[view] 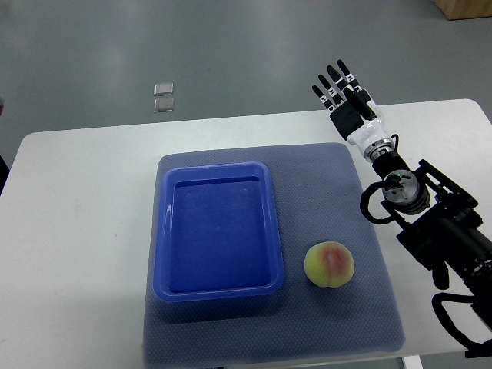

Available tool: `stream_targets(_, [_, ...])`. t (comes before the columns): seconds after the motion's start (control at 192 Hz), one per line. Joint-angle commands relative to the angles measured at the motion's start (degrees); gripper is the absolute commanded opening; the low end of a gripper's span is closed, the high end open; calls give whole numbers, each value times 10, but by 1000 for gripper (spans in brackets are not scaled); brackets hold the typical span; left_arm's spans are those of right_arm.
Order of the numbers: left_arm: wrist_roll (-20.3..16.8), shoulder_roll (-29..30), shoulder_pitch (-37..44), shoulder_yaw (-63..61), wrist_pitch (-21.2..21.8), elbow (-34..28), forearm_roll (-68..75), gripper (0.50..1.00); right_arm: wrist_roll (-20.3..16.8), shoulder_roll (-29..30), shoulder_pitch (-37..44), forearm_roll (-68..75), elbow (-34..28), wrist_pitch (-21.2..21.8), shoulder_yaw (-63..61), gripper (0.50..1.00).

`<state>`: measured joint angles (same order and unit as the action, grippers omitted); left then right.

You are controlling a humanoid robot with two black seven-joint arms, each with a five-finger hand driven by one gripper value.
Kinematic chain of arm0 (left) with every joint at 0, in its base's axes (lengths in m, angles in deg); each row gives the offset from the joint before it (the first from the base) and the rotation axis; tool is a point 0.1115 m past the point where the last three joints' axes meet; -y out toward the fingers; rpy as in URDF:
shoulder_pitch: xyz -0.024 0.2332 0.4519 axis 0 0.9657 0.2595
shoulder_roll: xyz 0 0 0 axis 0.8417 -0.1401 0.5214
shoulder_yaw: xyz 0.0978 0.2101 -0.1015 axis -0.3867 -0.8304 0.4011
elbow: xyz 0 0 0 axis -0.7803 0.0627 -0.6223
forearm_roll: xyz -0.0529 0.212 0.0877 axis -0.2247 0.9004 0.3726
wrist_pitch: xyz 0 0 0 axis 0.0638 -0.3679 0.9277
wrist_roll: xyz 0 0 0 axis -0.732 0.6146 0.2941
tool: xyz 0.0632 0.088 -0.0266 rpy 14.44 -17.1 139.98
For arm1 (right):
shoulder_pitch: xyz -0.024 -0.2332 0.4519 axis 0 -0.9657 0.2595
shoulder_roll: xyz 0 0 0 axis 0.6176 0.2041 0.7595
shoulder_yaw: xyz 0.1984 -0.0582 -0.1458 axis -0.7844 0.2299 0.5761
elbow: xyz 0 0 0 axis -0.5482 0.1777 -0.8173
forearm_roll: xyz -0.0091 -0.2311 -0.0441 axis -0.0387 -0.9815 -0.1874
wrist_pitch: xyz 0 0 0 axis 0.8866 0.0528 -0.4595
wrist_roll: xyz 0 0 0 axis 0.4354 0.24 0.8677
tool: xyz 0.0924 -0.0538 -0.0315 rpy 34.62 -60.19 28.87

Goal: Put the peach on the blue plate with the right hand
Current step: 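Move the right hand forward and rotate it palm-down above the peach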

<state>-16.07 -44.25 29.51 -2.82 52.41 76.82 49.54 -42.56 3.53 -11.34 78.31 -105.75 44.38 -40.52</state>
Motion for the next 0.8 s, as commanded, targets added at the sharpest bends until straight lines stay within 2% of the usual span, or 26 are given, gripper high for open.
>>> stream_targets(0.0, [0,0,0,0,0,0,0,1000,0,-1,0,0,0,1,0,932])
stream_targets(0.459, [0,0,0,0,0,0,-1,1000,-6,-8,8,-12,-4,4,9,932])
stream_targets(0.584, [0,0,0,0,0,0,0,1000,-7,-16,29,-44,-6,11,55,932])
stream_targets(0.793, [0,0,0,0,0,1,0,1000,-8,-75,76,-143,-25,45,161,932])
